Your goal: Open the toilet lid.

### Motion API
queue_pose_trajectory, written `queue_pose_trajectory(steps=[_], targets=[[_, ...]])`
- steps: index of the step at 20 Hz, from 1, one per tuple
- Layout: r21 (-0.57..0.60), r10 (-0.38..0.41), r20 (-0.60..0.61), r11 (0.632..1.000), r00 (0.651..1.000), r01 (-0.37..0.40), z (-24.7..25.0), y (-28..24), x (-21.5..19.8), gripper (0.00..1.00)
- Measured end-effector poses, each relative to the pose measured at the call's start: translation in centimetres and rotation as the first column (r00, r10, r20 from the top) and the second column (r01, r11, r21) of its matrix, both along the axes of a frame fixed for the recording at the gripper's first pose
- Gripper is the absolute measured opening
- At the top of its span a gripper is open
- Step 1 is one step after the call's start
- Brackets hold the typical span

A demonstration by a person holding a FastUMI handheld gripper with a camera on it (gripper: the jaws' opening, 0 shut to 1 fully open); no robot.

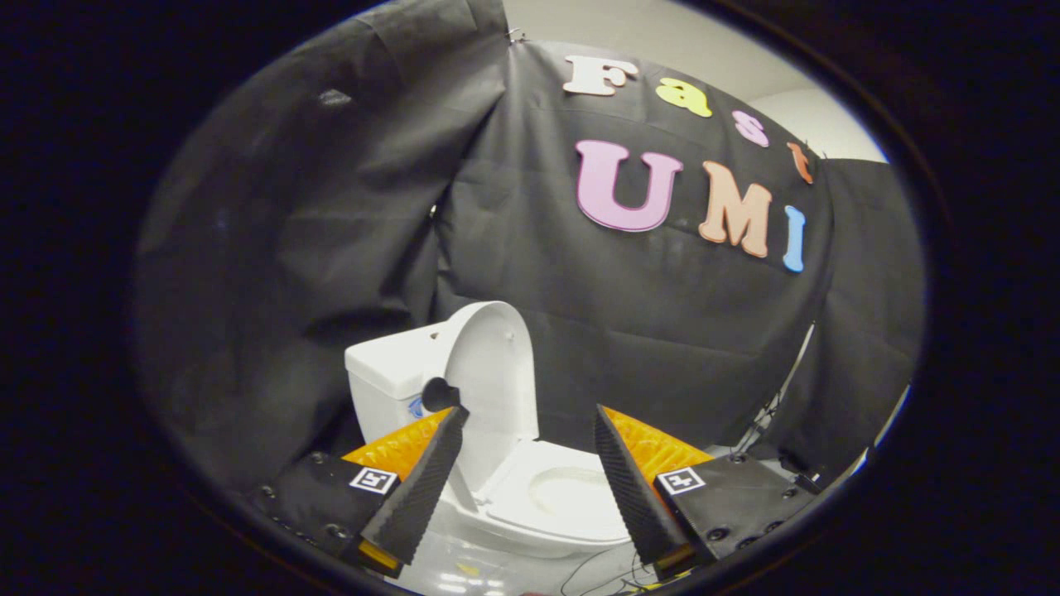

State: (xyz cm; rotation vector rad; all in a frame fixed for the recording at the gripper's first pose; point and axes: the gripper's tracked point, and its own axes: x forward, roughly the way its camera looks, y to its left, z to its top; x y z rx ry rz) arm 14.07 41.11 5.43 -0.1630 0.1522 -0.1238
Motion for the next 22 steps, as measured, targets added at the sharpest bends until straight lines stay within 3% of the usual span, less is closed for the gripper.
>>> queue_pose_trajectory(steps=[4,8,12,15,17,22], targets=[[0.057,0.012,0.055,0.998,0.998,-0.016,0.9,-4.0,-1.2,0.98],[0.077,0.027,0.01,0.997,1.0,-0.028,-2.5,-8.9,-3.6,0.98],[0.093,-0.045,-0.009,0.995,0.999,0.045,-6.1,-14.0,-4.9,0.98],[0.138,-0.038,0.016,0.99,0.999,0.036,-8.1,-14.5,-4.2,0.98],[0.105,-0.025,-0.041,0.994,0.999,0.029,-9.5,-15.8,-3.8,0.97],[0.155,-0.126,0.025,0.981,0.992,0.12,-8.6,-21.5,-4.3,0.97]])
